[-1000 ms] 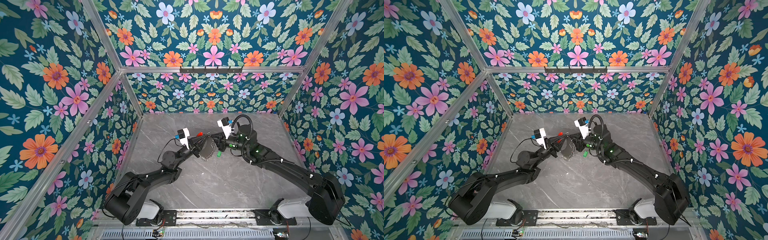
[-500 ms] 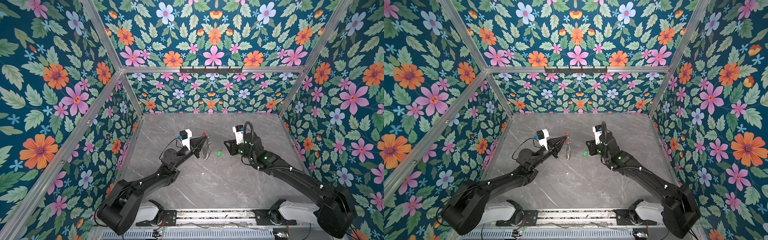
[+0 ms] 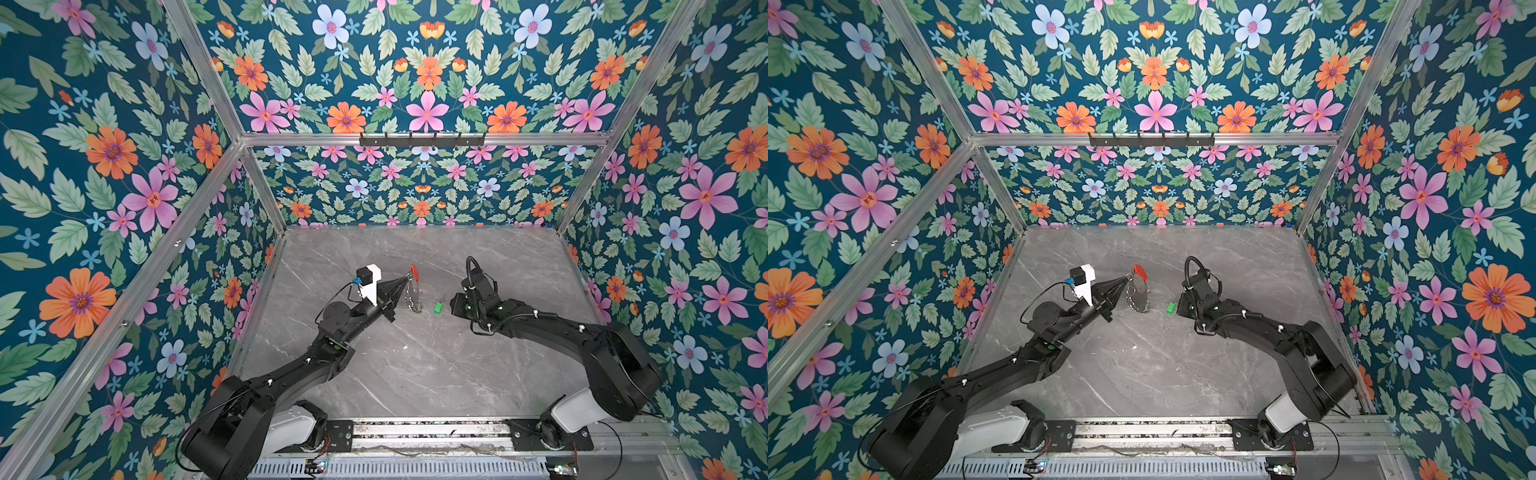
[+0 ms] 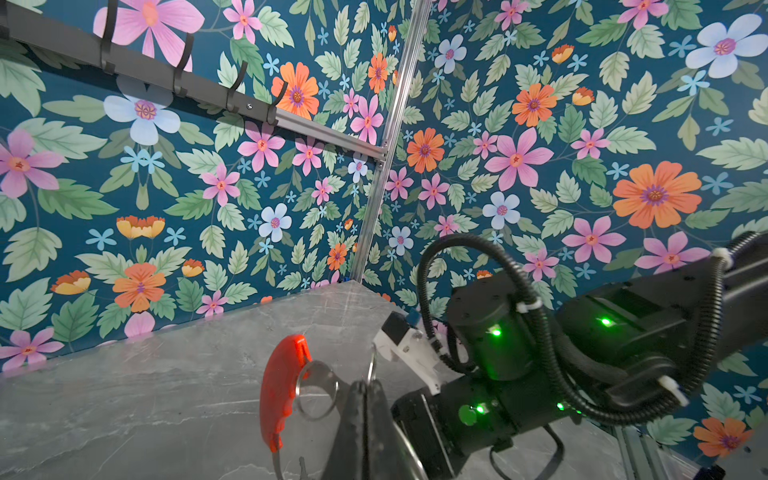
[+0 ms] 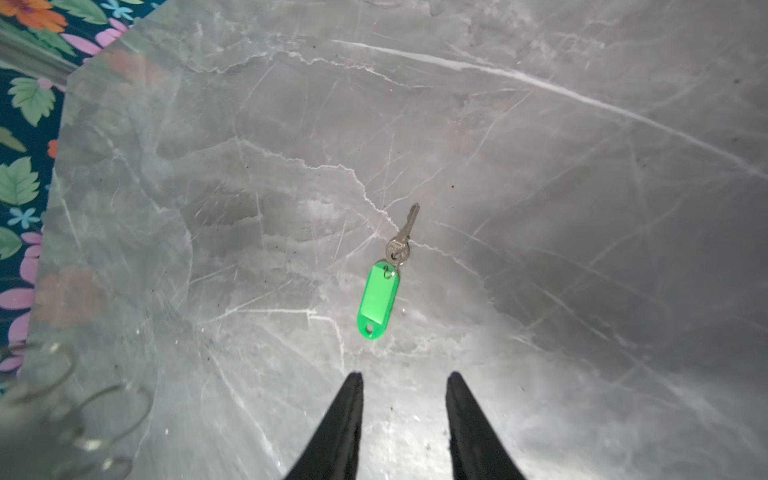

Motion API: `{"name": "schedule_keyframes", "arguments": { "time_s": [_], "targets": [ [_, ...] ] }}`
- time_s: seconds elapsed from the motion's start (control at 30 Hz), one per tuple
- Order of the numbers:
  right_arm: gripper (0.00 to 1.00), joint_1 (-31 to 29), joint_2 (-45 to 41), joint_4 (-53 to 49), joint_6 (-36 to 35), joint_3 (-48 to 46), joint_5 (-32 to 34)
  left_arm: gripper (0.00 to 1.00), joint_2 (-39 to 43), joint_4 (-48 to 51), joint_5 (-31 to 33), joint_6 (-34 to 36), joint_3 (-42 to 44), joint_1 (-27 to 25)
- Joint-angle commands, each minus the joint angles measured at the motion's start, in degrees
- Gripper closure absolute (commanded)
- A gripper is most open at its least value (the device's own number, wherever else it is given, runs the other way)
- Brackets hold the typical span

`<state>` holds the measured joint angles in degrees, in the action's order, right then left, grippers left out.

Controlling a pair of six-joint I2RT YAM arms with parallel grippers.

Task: Put the keys on the keyring
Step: 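Lower the right gripper onto the green-tagged key and close on it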

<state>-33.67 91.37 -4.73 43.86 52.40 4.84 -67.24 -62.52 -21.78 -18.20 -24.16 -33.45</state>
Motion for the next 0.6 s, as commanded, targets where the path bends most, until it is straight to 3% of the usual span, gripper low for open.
{"name": "schedule_keyframes", "arguments": {
  "time_s": [0.0,0.23,0.57],
  "targets": [
    [0.67,0.1,5.22,-8.31,9.12,5.94,0.36,1.0,1.16,-0.38,1.99,1.97,0.5,0.05],
    [0.7,0.1,13.07,-12.17,17.44,13.57,-0.37,1.0,3.2,3.59,2.35,4.34,0.28,0.05],
    [0.73,0.1,16.19,-13.11,20.98,17.09,0.1,1.0,2.61,2.15,2.09,3.48,0.88,0.12]
  ]
}}
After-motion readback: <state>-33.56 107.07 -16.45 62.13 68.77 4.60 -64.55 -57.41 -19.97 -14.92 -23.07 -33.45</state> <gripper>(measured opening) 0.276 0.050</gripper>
